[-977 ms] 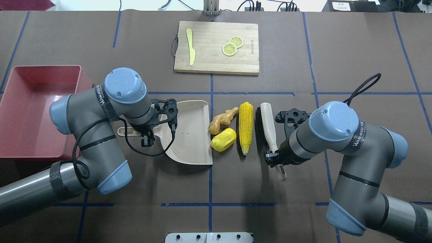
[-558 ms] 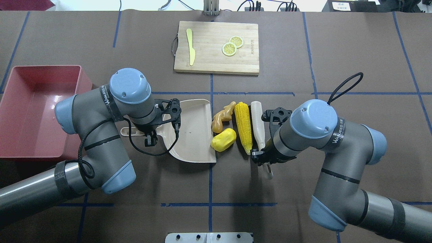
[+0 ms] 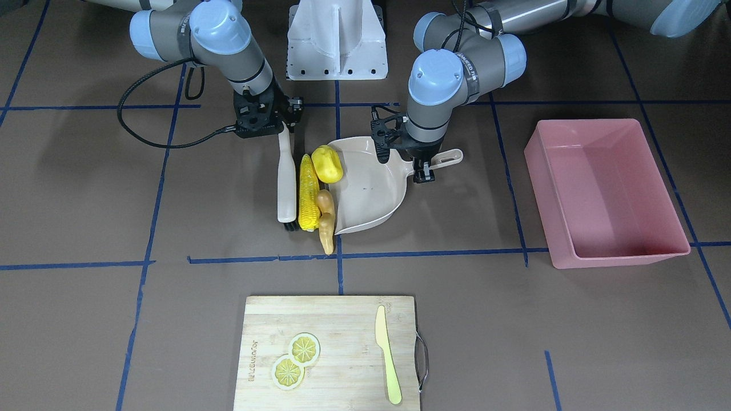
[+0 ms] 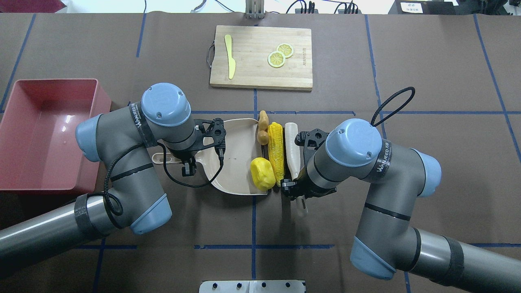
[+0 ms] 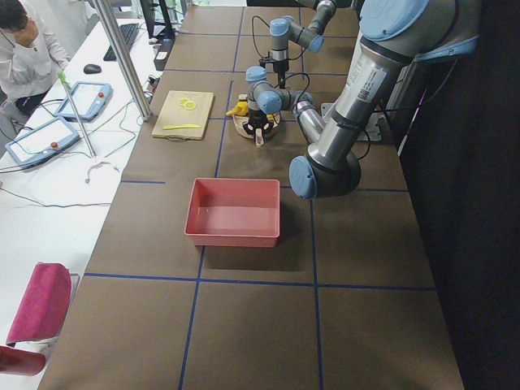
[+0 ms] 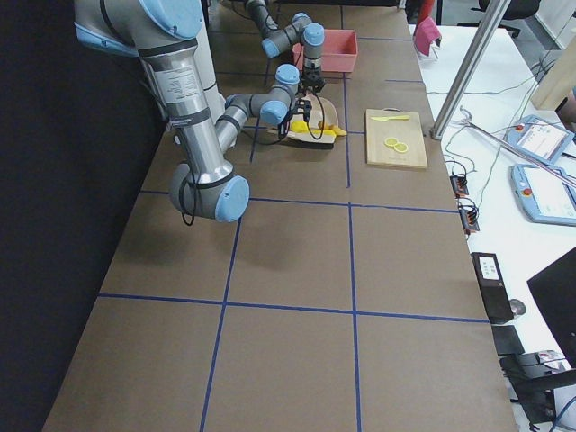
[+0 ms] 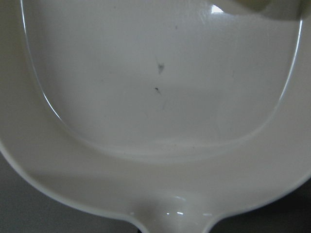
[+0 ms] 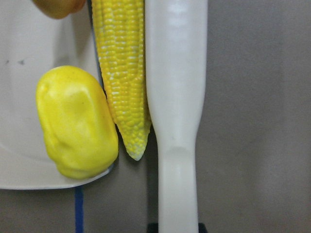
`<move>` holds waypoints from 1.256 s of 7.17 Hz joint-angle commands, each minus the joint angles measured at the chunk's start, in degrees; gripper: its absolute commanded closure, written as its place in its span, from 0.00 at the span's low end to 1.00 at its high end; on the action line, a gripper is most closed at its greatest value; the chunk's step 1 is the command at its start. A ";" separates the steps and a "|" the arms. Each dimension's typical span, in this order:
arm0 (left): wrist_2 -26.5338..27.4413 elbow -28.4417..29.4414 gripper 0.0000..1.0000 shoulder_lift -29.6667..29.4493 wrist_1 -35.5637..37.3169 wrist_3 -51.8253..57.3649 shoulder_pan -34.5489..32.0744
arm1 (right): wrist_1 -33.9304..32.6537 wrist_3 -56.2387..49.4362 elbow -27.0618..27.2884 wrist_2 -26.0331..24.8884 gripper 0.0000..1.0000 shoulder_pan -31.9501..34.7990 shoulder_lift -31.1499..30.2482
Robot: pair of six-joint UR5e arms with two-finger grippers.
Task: Sweep and dump trash into bin
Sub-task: 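Sweep the corn, potato and ginger into the dustpan with the right gripper's brush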
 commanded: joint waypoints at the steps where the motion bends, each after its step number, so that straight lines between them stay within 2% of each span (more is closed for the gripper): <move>1: 0.02 1.31 0.88 -1.16 -0.03 -0.89 0.24 | 0.24 0.99 -0.79 -0.09 1.00 -0.64 1.49; 4: 0.02 2.36 0.88 -2.21 -0.12 -1.94 0.51 | 0.33 2.48 -2.55 -0.09 1.00 -0.99 5.26; 9: -0.15 2.90 0.87 -2.57 -0.73 -3.00 0.86 | 0.24 4.33 -1.68 0.17 1.00 -0.91 6.33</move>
